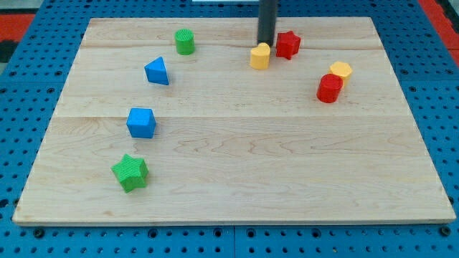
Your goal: Move the yellow heart below the red star
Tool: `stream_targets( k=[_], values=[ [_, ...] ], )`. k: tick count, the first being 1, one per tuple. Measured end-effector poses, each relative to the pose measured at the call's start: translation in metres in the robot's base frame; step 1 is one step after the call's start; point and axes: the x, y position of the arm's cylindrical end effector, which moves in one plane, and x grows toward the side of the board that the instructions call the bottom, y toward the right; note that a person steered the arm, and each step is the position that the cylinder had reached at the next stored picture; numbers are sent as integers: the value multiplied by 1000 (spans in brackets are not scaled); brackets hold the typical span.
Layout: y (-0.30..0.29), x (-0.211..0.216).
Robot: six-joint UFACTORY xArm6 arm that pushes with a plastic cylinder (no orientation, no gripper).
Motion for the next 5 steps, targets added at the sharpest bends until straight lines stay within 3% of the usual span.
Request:
stream_targets(
  k=[1, 2, 4, 5],
  values=[
    [6, 20],
    [-8, 8],
    [-107, -18],
    [-106, 38]
  ],
)
